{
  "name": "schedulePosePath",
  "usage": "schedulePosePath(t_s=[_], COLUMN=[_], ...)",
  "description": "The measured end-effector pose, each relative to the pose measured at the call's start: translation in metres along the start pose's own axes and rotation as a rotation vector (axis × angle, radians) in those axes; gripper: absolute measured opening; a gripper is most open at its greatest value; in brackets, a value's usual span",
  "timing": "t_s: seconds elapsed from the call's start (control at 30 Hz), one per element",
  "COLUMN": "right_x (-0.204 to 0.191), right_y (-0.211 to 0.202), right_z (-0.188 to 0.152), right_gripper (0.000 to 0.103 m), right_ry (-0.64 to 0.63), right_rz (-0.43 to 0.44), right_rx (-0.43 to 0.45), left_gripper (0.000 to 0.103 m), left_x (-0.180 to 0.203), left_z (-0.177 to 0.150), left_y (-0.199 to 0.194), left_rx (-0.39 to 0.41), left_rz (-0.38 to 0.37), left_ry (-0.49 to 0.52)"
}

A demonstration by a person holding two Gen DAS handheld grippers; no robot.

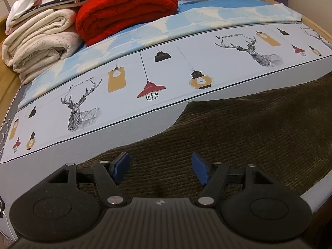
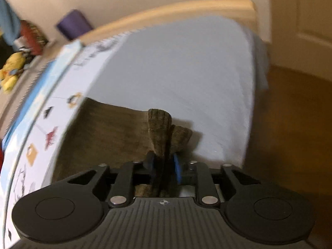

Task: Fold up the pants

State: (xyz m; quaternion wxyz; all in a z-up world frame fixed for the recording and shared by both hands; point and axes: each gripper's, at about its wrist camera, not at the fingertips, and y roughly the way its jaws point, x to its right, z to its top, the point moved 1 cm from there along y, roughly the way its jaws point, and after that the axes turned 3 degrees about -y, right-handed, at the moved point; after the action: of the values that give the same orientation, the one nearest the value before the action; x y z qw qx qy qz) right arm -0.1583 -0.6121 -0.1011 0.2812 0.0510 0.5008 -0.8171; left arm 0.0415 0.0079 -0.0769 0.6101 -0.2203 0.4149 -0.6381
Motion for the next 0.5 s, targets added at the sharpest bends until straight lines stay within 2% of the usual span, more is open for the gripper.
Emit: schedulePosePath(t_s=[0.03, 0.1, 0.2, 0.23, 0.27, 0.3, 0.5], right_x=[0.0, -0.002, -0.002, -0.003, -0.004, -0.007, -0.052], right_y=[0.002, 0.005, 0.009, 0.009, 0.008, 0.004, -0.046], right_z=[0.0, 0.0, -0.003, -0.004, -0.003, -0.002, 0.002], right_gripper=[0.036, 0.046, 0.047, 0.043, 0.027, 0.016, 0.013], right_ry=[-0.013, -0.042, -0.047, -0.053, -0.057, -0.059, -0.229], right_rz=[-0.002, -0.001, 0.02, 0.023, 0.031, 0.043, 0.101], right_rx=[-0.006, -0.017, -0.045, -0.042, -0.041, -0.036, 0.138], left_gripper=[0.073, 0.073, 0.073, 0.073, 0.073, 0.073, 0.073], left_x=[0.001, 0.003, 0.007, 0.008, 0.009, 0.01, 0.006], left_z=[0.0, 0.0, 0.0, 0.001, 0.001, 0.002, 0.01], left_y=[0.0, 0.001, 0.001, 0.002, 0.002, 0.002, 0.001], left_rx=[0.0, 0.0, -0.002, -0.002, -0.002, -0.001, 0.014], left_rz=[0.0, -0.001, -0.003, -0.005, -0.006, -0.007, -0.017], left_ry=[0.003, 0.008, 0.017, 0.02, 0.022, 0.025, -0.005])
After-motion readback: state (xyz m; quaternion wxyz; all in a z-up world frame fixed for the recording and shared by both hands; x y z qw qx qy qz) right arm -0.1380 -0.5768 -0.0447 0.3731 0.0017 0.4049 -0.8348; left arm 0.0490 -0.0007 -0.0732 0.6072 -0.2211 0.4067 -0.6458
